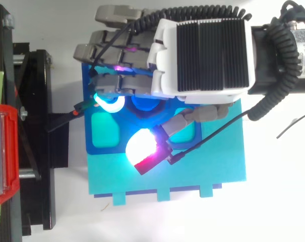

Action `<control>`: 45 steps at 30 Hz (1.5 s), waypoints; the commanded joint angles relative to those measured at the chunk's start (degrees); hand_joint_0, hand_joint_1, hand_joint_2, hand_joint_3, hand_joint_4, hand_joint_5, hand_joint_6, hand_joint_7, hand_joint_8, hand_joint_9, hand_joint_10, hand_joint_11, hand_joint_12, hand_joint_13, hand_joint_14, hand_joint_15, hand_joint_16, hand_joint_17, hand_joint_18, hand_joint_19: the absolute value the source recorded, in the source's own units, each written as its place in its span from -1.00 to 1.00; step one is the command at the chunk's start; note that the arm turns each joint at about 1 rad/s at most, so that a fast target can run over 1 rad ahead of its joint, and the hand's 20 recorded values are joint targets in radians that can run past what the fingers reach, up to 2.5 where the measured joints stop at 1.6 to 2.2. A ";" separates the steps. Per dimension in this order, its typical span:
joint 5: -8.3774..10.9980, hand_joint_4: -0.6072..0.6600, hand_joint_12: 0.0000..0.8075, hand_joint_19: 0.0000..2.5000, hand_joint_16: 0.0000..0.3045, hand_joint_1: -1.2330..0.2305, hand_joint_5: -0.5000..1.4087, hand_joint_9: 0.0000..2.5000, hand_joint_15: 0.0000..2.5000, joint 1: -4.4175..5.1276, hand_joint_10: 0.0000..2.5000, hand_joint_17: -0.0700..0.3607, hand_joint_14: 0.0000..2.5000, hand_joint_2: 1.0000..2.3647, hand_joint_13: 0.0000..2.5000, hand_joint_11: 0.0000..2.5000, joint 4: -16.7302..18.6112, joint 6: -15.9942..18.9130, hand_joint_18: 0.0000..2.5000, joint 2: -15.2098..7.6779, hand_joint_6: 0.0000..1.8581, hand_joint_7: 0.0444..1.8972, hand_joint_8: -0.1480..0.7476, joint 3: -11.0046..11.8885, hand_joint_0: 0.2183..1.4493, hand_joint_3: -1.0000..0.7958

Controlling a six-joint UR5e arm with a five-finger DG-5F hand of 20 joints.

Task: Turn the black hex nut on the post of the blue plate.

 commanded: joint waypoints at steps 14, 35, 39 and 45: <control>-4.57 0.24 -0.08 -0.85 -0.61 0.34 -0.70 -0.77 -0.92 -3.18 -1.00 -0.06 -1.00 -1.00 -0.74 -0.99 -0.18 -1.01 -0.86 0.00 -0.32 0.11 -0.13 -0.09 -0.58 -0.44; -8.53 0.25 -0.08 -0.85 -0.61 0.34 -0.70 -0.77 -0.92 -5.73 -1.00 -0.06 -1.00 -1.00 -0.73 -1.00 1.14 -1.36 -0.86 0.00 -0.33 0.12 -0.13 0.00 -0.58 -0.44; -8.35 0.25 -0.08 -0.85 -0.61 0.34 -0.70 -0.77 -0.92 -5.37 -1.00 -0.06 -1.00 -1.00 -0.73 -0.99 2.28 -1.36 -0.86 0.00 -0.33 0.11 -0.13 0.00 -0.58 -0.44; -6.95 0.26 -0.08 -0.86 -0.61 0.34 -0.70 -0.77 -0.91 -4.50 -1.00 -0.06 -1.00 -1.00 -0.73 -0.99 3.07 -1.27 -0.86 0.00 -0.36 0.15 -0.13 0.00 -0.58 -0.44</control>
